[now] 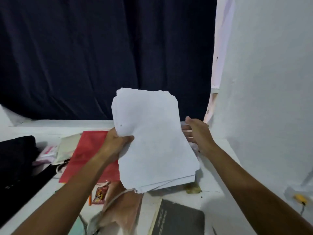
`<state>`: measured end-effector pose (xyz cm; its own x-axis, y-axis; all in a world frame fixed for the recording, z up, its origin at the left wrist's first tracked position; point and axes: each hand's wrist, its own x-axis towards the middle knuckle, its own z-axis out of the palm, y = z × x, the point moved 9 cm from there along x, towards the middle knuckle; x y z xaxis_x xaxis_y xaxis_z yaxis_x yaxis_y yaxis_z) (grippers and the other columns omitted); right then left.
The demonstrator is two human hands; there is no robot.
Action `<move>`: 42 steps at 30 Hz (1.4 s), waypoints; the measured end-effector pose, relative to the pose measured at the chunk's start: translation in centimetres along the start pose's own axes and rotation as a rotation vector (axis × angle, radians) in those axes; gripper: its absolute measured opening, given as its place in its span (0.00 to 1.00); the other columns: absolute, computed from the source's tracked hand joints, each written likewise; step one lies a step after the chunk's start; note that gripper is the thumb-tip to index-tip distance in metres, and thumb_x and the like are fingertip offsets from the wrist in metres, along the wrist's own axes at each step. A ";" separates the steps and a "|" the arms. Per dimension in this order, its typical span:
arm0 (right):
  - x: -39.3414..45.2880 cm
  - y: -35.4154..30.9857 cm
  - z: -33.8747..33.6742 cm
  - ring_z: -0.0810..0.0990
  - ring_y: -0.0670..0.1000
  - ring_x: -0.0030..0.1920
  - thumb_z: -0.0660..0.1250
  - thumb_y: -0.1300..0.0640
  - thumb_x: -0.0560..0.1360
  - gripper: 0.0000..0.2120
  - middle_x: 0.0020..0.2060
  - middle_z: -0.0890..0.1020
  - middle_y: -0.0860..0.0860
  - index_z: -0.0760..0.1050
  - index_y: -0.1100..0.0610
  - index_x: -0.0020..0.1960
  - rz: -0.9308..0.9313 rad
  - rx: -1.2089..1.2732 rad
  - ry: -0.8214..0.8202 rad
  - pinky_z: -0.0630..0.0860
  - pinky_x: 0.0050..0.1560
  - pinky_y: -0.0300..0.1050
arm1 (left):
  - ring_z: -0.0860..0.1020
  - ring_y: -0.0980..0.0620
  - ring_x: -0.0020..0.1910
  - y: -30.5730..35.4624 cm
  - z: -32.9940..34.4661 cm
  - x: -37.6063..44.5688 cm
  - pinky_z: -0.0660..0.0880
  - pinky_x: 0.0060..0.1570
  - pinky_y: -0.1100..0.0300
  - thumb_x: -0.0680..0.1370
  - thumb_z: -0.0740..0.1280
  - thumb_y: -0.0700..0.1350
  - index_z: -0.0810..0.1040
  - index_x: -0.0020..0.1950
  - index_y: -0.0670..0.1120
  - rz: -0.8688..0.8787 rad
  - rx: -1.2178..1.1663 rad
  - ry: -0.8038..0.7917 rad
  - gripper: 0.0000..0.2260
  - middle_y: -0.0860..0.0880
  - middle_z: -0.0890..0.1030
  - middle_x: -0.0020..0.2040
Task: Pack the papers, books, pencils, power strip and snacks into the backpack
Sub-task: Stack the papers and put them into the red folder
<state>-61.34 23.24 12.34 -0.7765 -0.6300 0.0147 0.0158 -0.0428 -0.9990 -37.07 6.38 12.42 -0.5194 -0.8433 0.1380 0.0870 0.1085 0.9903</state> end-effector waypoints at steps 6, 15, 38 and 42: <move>5.1 7.4 0.1 0.78 0.56 0.55 0.65 0.63 0.76 0.07 0.58 0.79 0.58 0.80 0.59 0.51 0.044 -0.605 -0.001 0.72 0.57 0.47 | 0.81 0.40 0.54 -1.8 -6.6 2.9 0.78 0.48 0.52 0.73 0.67 0.26 0.75 0.62 0.35 -0.066 -0.034 0.073 0.17 0.39 0.82 0.55; 7.4 13.9 4.2 0.74 0.56 0.65 0.65 0.49 0.76 0.25 0.66 0.75 0.55 0.67 0.56 0.71 0.066 -1.057 -0.103 0.70 0.62 0.47 | 0.84 0.46 0.48 -4.2 -9.5 5.6 0.81 0.44 0.54 0.73 0.65 0.25 0.78 0.57 0.36 -0.084 0.014 0.050 0.14 0.43 0.85 0.50; 1.1 -10.5 1.3 0.83 0.58 0.50 0.70 0.66 0.72 0.12 0.50 0.84 0.54 0.78 0.56 0.54 -0.323 0.001 -0.045 0.80 0.51 0.56 | 0.80 0.37 0.53 -7.5 -4.4 6.3 0.74 0.59 0.41 0.73 0.65 0.24 0.74 0.61 0.32 -0.236 -0.113 0.042 0.17 0.35 0.80 0.57; -0.7 -10.1 1.1 0.84 0.56 0.47 0.69 0.68 0.73 0.12 0.49 0.85 0.53 0.77 0.56 0.54 -0.307 0.143 -0.100 0.82 0.47 0.53 | 0.82 0.40 0.53 -6.6 -1.1 5.4 0.78 0.54 0.47 0.73 0.66 0.26 0.76 0.60 0.36 -0.226 -0.123 -0.066 0.17 0.38 0.82 0.57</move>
<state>-60.23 23.27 22.47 -0.6935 -0.6431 0.3246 -0.1156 -0.3455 -0.9313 -39.53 0.54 6.61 -0.5913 -0.8023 -0.0817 0.0632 -0.1471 0.9871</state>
